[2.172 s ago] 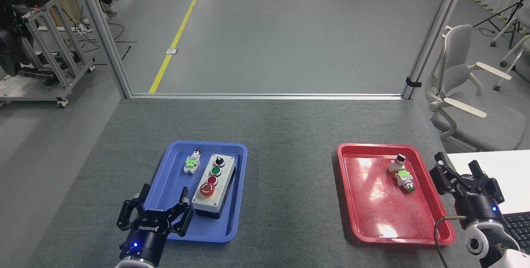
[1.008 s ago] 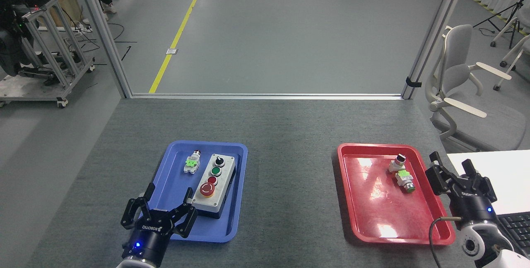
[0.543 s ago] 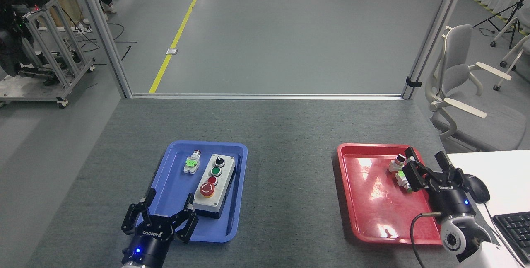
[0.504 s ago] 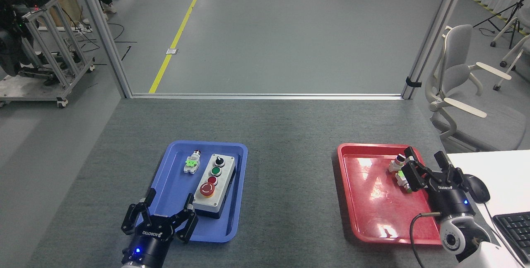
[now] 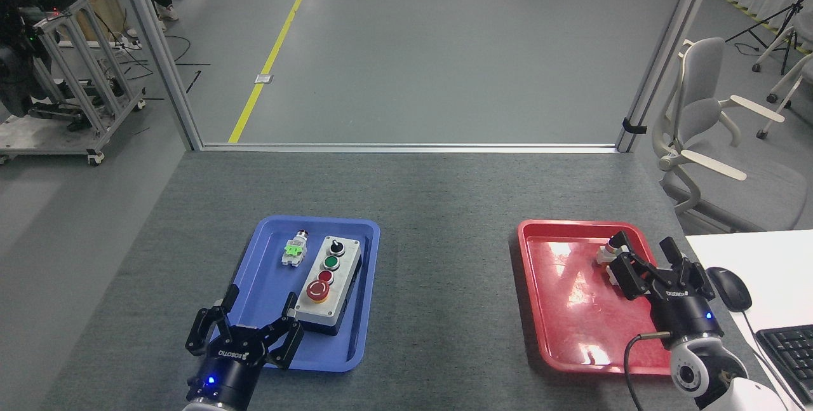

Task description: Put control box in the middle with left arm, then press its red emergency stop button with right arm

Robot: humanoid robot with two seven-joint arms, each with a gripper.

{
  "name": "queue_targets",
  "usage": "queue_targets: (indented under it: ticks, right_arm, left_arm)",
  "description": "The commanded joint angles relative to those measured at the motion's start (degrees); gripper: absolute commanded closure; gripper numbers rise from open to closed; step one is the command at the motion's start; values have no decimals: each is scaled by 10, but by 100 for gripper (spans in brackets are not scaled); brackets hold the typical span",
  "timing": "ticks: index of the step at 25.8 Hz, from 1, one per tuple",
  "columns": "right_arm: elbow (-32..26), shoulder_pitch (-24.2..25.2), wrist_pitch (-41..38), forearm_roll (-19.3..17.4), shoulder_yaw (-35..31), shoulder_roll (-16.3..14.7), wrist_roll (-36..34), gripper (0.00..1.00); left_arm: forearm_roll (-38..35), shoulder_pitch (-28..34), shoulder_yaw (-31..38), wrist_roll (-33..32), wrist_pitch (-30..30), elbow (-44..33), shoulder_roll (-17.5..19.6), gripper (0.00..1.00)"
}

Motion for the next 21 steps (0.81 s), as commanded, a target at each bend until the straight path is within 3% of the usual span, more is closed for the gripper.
queue_targets:
  ticks: [1, 16, 21]
  right_arm:
    - [0, 6, 1, -2, 0, -4, 0, 0]
    - [0, 18, 35, -1, -1, -11, 0, 0]
    - [-1, 18, 35, -1, -2, -11, -1, 0]
  left_arm:
    - [0, 2, -1, -1, 0, 1, 1, 1]
    - [-3, 6, -10, -1, 0, 15, 5, 1]
    - [-5, -3, -24, 33, 11, 35, 1, 1]
